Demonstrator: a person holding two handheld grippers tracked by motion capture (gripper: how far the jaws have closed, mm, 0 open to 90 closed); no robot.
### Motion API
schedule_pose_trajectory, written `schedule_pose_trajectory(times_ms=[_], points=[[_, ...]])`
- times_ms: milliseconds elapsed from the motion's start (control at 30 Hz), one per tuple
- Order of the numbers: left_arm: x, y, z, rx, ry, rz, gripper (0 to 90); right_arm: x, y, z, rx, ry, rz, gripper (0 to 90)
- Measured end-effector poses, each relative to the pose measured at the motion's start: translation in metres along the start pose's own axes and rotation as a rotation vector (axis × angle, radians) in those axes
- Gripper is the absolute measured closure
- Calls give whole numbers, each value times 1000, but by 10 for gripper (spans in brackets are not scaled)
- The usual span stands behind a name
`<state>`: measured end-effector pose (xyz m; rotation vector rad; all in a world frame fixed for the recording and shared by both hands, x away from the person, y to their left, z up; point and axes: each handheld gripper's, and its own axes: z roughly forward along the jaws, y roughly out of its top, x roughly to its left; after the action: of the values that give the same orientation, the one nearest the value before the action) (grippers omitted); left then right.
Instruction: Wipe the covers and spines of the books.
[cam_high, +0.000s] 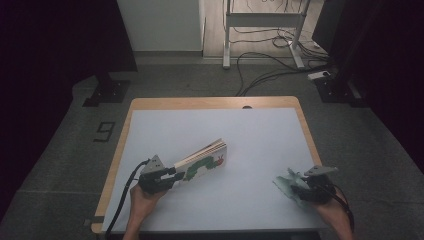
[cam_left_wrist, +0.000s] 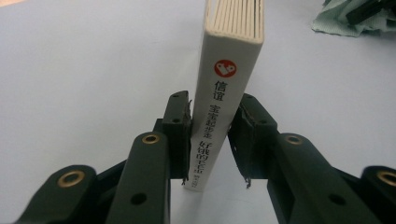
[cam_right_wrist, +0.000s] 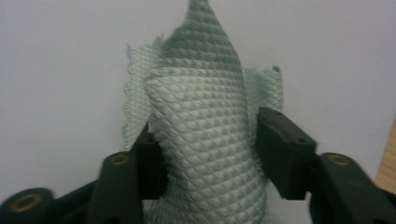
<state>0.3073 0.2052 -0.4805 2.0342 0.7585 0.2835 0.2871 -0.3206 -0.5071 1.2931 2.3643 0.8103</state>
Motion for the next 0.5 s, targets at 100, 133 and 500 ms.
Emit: schedule_pose_trajectory(times_ms=[100,133,500], points=[[0,-1,0,-7,1,-3,681,-1,-3,3,4,1,15,571],[0,-2,0,-8,0,-4,683,-1,-3,3,6,0,18,606],[0,-2,0,-10,4,-10,692,1,8,-5,-48,21,41,711]])
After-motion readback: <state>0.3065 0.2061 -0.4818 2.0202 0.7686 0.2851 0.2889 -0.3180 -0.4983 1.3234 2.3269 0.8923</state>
